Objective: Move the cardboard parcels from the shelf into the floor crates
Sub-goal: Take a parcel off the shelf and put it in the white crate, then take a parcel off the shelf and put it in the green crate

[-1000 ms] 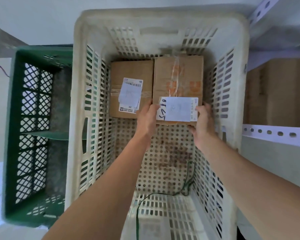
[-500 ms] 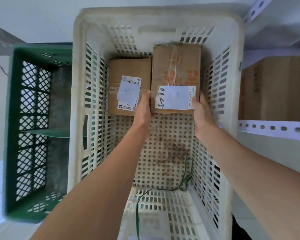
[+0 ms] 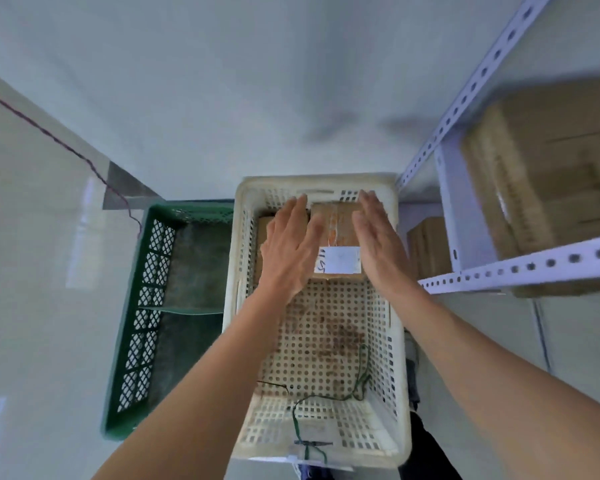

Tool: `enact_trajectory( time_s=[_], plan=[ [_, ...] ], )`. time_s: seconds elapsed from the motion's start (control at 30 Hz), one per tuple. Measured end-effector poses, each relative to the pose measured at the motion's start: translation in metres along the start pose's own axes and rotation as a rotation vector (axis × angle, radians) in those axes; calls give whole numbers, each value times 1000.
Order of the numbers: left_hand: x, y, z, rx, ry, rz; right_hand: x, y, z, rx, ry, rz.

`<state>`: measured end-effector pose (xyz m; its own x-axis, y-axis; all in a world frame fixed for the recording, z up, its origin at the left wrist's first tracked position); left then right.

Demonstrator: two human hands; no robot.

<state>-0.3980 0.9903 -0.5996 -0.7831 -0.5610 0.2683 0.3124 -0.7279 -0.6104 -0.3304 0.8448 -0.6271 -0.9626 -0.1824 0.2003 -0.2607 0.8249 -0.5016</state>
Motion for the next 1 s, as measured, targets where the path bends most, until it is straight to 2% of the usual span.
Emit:
enact_trajectory(
  time_s=[0.23, 0.53, 0.73, 1.0],
  plan=[
    [76, -122, 152, 446, 38, 14, 69, -106, -188, -311, -31, 73],
    [198, -231, 305, 698, 231, 170, 177, -257, -356, -501, -263, 103],
    [300, -244, 373, 738, 390, 221, 255, -363, -388, -475, -437, 118],
    [426, -197, 446, 774, 456, 160, 339, -511, -364, -501, -511, 248]
  ],
)
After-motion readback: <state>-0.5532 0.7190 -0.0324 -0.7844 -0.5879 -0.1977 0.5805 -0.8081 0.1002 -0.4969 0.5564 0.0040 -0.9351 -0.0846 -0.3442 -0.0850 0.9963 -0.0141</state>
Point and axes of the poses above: each hand's wrist, its own x-axis away from the middle knuckle, its own y-axis out of the palm, z = x × y, the point moved 3 cm from there along -x, towards the middle knuckle, and after that the axes turned 14 degrees about z, right-handed, at the moved point
